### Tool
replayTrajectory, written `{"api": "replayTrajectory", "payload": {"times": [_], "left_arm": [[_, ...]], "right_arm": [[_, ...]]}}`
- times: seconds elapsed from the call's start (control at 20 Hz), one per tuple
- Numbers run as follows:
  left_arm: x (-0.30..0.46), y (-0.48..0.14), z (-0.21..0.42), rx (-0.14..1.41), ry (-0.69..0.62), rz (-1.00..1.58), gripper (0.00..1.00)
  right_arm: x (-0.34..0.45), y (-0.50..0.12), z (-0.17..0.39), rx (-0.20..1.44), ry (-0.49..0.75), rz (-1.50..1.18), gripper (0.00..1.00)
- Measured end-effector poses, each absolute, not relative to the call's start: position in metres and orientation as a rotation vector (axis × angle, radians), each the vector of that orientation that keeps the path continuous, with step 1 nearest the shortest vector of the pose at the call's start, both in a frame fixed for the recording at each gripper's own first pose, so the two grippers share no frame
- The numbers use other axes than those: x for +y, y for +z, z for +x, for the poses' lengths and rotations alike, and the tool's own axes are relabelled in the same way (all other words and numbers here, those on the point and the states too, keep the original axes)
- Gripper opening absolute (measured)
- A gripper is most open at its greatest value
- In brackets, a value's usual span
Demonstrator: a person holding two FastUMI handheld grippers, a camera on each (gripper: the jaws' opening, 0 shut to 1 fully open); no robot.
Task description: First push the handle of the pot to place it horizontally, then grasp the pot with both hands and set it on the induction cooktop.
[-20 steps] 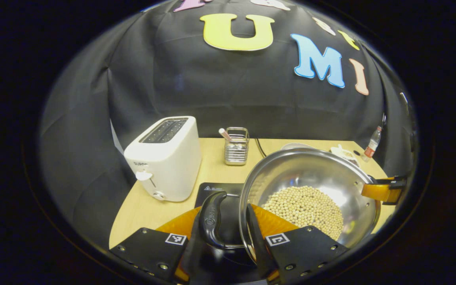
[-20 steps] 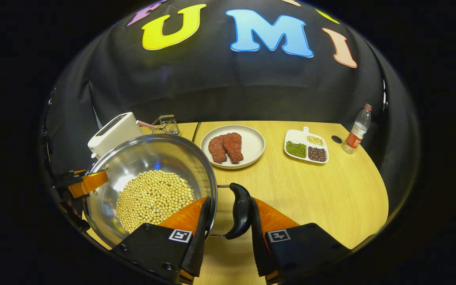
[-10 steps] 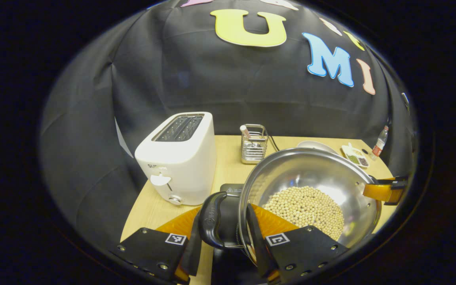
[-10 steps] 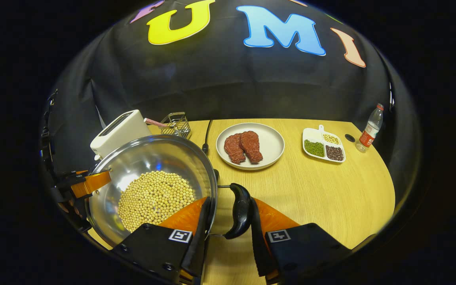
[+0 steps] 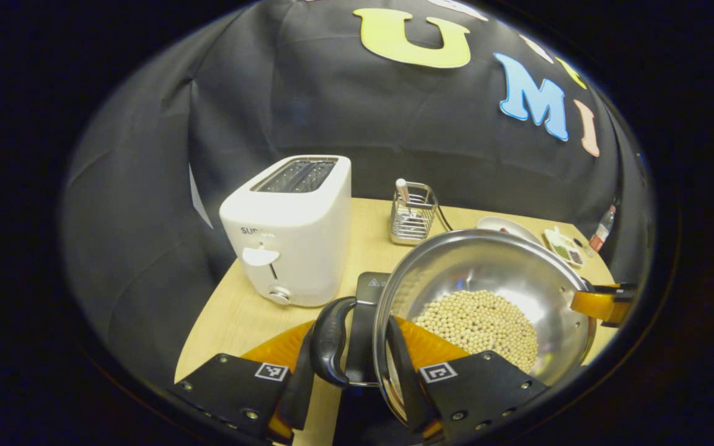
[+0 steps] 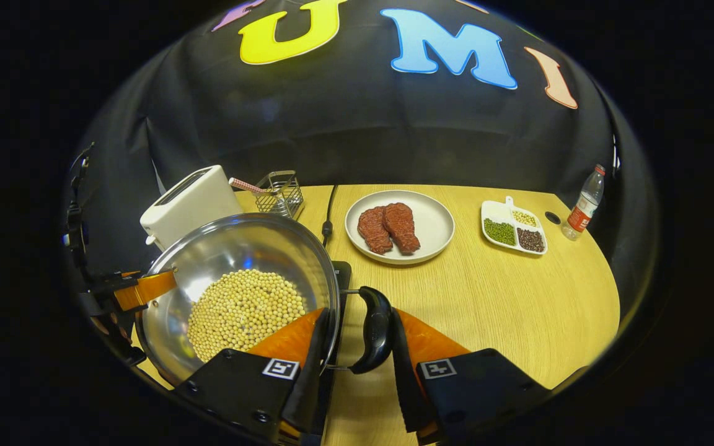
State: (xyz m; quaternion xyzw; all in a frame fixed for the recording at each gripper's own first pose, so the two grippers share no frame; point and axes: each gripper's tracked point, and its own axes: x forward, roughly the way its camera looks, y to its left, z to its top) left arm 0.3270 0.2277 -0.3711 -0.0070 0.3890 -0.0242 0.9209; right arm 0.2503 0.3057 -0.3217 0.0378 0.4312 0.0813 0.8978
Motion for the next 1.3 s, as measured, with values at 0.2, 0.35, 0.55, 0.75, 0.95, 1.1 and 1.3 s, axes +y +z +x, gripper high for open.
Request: {"api": "replayTrajectory", "payload": {"times": [0.2, 0.35, 0.55, 0.75, 0.95, 1.1, 1.3], "left_arm": [[0.226, -0.346, 0.335, 0.689, -0.034, -0.005, 0.69], [0.222, -0.312, 0.331, 0.588, 0.007, -0.009, 0.79], [0.201, -0.246, 0.317, 0.435, 0.045, 0.020, 0.79], [0.155, -0.185, 0.295, 0.304, 0.040, 0.026, 0.82], [0.100, -0.136, 0.263, 0.207, 0.038, 0.001, 0.76], [0.051, -0.101, 0.233, 0.156, 0.016, -0.004, 0.79], [-0.006, -0.061, 0.193, 0.092, -0.019, 0.016, 0.75]], "right_arm": [[0.305, -0.300, 0.255, 0.791, 0.205, 0.051, 0.79], [0.286, -0.273, 0.255, 0.720, 0.202, 0.043, 0.97], [0.237, -0.225, 0.250, 0.589, 0.171, 0.085, 0.98], [0.169, -0.174, 0.232, 0.453, 0.144, 0.063, 0.97], [0.105, -0.141, 0.202, 0.381, 0.119, 0.083, 0.97], [0.055, -0.119, 0.178, 0.330, 0.089, 0.095, 0.94], [-0.005, -0.095, 0.142, 0.274, 0.061, 0.116, 0.94]]}}
